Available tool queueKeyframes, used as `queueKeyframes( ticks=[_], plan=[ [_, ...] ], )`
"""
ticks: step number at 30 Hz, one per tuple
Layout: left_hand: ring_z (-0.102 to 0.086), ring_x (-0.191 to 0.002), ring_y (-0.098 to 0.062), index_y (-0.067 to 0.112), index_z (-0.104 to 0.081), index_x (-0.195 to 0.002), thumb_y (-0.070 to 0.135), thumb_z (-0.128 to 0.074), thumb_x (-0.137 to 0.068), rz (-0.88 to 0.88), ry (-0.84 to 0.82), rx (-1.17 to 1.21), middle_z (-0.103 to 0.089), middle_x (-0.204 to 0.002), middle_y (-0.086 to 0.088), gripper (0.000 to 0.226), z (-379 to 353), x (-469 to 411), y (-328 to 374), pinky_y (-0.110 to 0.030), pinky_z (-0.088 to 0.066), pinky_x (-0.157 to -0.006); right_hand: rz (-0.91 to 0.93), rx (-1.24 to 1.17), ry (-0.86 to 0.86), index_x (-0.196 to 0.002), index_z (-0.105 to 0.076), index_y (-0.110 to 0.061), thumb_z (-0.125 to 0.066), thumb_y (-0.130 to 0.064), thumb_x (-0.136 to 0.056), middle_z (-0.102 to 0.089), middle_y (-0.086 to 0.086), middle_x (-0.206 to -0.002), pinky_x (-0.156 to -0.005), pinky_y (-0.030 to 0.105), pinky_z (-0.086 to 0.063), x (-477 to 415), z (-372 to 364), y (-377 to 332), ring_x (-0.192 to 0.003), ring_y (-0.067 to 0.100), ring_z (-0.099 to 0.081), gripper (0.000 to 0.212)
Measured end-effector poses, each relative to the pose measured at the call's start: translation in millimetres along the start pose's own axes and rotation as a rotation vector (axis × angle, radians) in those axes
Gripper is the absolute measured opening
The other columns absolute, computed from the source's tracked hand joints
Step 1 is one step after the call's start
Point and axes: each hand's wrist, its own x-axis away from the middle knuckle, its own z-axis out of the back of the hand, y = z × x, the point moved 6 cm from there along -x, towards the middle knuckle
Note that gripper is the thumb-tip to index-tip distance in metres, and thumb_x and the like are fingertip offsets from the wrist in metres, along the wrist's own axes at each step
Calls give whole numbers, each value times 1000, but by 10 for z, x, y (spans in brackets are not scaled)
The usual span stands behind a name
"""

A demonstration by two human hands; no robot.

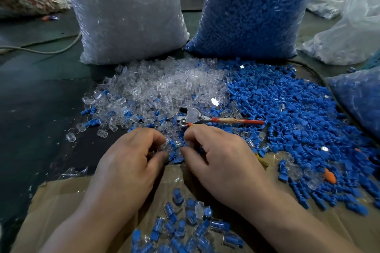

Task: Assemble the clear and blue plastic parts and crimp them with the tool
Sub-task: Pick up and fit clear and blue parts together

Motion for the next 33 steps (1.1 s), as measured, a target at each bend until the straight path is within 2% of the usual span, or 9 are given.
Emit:
queueKeyframes(
  ticks=[4,9,12,17,21,25,27,30,33],
  plan=[
    [-53,-92,7,36,-66,-89,27,-74,-85,-23,10,-13,-59,-83,25,13,6,-7,6,-12,-36,-67,-13,-56,-3,-93,-53,-36,-56,-41,-93,-57,-19,-81,-62,15,-41,8,14,16,-80,-2,-52,5],
    [-54,-92,11,38,-67,-90,28,-70,-87,-18,55,42,-61,-81,25,11,14,6,-13,-11,-37,-64,-84,-198,2,-100,-56,-39,-60,-42,-91,-60,-26,-88,-59,12,-41,19,25,80,-81,-7,-55,11],
    [-53,-95,14,40,-66,-94,29,-67,-89,-13,57,53,-60,-84,26,12,15,5,-18,-9,-36,-64,-126,-286,-15,-99,-56,-42,-58,-48,-91,-61,-30,-89,-58,16,-47,29,12,111,-75,-5,-59,10],
    [-49,-99,15,37,-65,-106,27,-70,-88,-24,104,19,-53,-97,27,22,45,12,-20,-7,-36,-64,-182,-444,-70,-92,-59,-41,-57,-51,-90,-67,-19,-75,-56,27,-54,32,16,127,-61,0,-64,10],
    [-57,-96,9,46,-61,-110,46,-68,-85,-146,133,159,-57,-106,28,26,111,90,144,-9,-45,-62,-245,-618,-144,-88,-63,-34,-61,-46,-92,-68,-3,-68,-51,36,-56,24,-16,105,-54,13,-65,12],
    [-66,-89,2,44,-65,-96,28,-73,-79,-190,133,319,-67,-98,24,25,86,126,239,-5,-47,-71,-240,-684,-229,-82,-64,-27,-60,-44,-94,-63,-6,-57,-43,27,-46,41,-51,51,-46,13,-60,21],
    [-67,-84,2,43,-66,-92,32,-76,-80,-155,141,342,-69,-93,24,19,85,136,233,-5,-48,-66,-232,-614,-216,-83,-64,-28,-57,-52,-92,-63,-11,-59,-46,28,-46,39,-24,58,-49,7,-59,27],
    [-65,-77,7,45,-65,-88,45,-73,-81,-56,140,312,-68,-87,28,11,75,144,168,-13,-49,-52,-109,-129,-165,-88,-60,-31,-40,-67,-89,-62,-13,-73,-57,29,-49,41,48,69,-65,2,-57,41],
    [-61,-78,9,45,-63,-88,44,-63,-84,50,144,254,-66,-84,31,4,52,122,40,-23,-45,-53,-16,174,-185,-95,-54,-31,-33,-59,-93,-56,-13,-91,-74,36,-50,63,59,20,-83,8,-55,35]
  ],
)
